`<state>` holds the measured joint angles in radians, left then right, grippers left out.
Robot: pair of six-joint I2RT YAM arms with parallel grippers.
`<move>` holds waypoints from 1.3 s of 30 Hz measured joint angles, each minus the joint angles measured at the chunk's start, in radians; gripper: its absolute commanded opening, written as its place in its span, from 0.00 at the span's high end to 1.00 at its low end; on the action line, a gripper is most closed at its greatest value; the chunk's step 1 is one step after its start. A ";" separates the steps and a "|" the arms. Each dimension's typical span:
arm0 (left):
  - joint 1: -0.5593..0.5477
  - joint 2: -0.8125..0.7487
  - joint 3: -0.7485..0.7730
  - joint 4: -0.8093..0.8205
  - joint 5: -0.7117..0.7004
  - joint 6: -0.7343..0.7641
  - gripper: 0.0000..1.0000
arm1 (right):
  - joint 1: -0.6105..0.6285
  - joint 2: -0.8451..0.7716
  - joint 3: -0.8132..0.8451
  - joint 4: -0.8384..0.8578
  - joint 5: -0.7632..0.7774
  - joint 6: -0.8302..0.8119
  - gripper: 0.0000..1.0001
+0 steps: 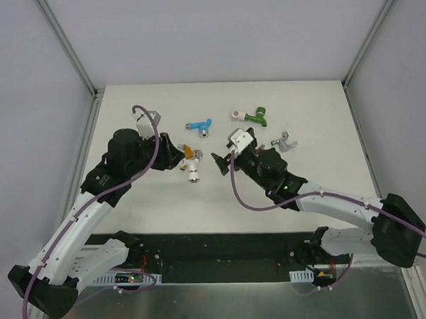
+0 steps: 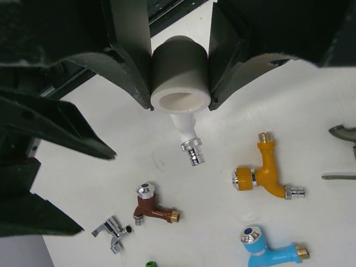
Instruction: Install the water faucets
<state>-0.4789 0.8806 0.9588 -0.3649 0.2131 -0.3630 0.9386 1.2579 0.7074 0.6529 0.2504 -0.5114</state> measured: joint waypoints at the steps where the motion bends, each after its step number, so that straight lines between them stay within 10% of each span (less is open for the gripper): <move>1: 0.000 0.004 0.000 -0.002 -0.016 -0.013 1.00 | 0.002 -0.027 -0.014 -0.025 -0.031 0.020 0.01; 8: 0.000 0.068 0.027 -0.016 -0.089 -0.099 1.00 | 0.081 -0.164 -0.103 -0.036 -0.169 0.106 0.01; 30: 0.000 0.051 0.038 -0.016 -0.108 -0.179 1.00 | 0.254 0.311 -0.004 0.282 0.082 -0.066 0.02; 39: 0.001 0.049 0.039 -0.036 -0.101 -0.156 1.00 | 0.246 0.296 -0.016 0.265 0.116 -0.108 0.33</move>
<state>-0.4782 0.9295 0.9974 -0.4007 0.1123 -0.5186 1.1843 1.5536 0.6914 0.9176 0.3664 -0.6193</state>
